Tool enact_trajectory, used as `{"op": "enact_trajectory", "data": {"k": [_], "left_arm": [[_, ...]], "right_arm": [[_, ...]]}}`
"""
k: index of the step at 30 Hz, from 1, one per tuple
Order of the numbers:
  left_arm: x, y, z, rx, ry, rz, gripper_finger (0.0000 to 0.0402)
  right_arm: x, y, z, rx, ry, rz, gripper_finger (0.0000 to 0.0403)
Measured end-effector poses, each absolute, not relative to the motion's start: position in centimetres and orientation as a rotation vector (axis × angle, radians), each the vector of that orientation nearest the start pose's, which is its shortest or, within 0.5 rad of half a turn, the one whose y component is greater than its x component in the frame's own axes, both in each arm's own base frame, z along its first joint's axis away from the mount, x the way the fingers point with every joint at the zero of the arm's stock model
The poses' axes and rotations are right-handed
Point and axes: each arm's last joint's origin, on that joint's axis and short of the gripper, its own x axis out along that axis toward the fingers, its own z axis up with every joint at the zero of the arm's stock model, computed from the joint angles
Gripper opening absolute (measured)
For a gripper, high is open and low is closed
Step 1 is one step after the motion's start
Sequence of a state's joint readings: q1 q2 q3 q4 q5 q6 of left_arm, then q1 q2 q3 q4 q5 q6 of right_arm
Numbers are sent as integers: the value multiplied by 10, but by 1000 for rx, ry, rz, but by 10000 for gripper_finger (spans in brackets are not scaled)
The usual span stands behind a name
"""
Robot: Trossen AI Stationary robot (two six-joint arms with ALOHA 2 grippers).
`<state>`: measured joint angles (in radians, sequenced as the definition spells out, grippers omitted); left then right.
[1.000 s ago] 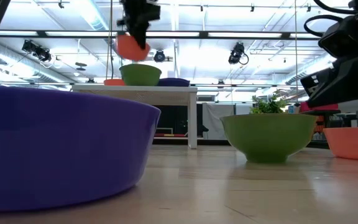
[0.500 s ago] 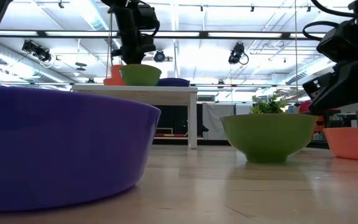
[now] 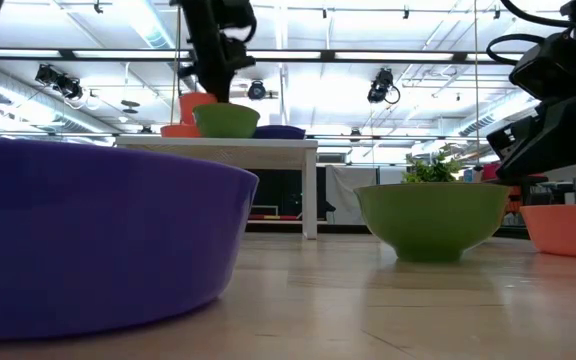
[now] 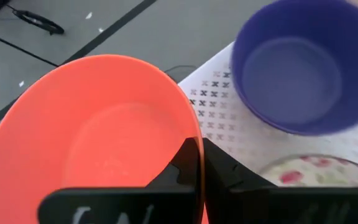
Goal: Pick & Place Mini bowls
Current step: Stack the orange bowl on top of the orange bowl on the shelf
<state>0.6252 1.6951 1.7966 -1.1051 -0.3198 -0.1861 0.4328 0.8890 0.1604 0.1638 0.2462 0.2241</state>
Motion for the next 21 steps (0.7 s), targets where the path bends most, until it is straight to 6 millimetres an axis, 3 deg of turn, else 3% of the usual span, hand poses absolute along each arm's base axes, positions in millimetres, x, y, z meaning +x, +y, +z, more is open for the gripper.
{"op": "enact_trajectory", "data": {"k": [6,13,21], "left_arm": [[267,187,384,-302,905,980,5],[264,187,366,-319,926,991,5],[240,171,369,-324,878,992,5]], "right_arm": [[146,60,139,33,550,120,41],[146,60,139,50,553,115,41],[146,60,139,47,553,116,41]]}}
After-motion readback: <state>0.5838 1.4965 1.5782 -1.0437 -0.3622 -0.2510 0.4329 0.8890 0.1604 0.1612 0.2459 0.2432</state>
